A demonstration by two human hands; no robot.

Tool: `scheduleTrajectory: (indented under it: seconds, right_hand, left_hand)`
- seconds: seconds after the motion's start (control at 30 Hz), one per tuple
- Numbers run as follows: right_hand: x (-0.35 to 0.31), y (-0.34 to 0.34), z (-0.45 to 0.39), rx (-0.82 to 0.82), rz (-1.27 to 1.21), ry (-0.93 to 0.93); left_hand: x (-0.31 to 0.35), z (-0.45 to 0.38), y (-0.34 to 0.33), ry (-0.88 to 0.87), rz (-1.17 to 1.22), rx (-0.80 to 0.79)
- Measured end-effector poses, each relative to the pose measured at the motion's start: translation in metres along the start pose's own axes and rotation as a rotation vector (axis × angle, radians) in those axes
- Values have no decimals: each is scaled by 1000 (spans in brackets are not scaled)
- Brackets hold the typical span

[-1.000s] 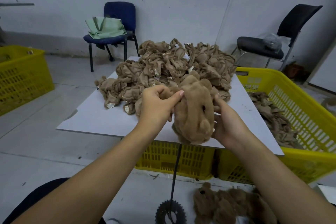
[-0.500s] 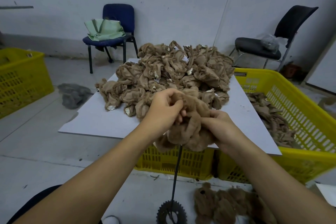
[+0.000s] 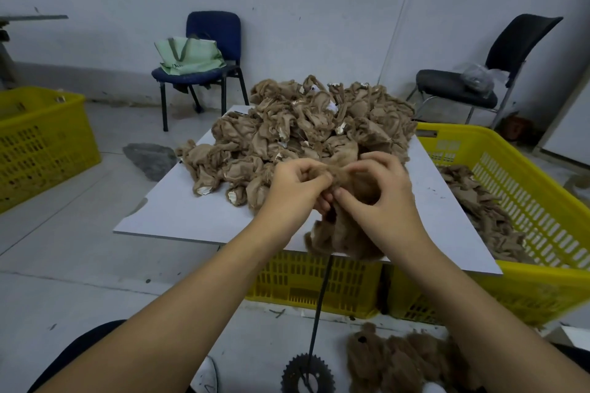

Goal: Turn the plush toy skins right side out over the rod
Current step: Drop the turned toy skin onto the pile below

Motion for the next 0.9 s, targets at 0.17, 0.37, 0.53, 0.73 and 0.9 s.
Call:
scheduleTrajectory:
  seconds: [0.17, 0.37, 0.53, 0.73, 0.9]
  right_hand:
    - [3, 1, -5, -248, -28, -10]
    - [16, 12, -16, -382, 72, -51]
    - [34, 14, -24, -654, -27, -212]
    - [59, -25, -48, -658, -42, -294]
    - [106, -66, -60, -661, 1, -451]
  left_hand:
    - [-11, 2, -6, 149, 73, -75]
    - [-17, -3, -17, 275, 120, -167]
    - [-9, -4, -26, 158, -24, -376]
    - [-40, -49, -22, 93, -301, -92]
    - [-103, -86, -14, 280, -598, -150]
Point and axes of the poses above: each hand's wrist, its own z-axis away from the middle knuckle, its own y-axis out of the back of the hand, x = y × z, the point moved 3 cm from there along -z, towards the middle knuckle
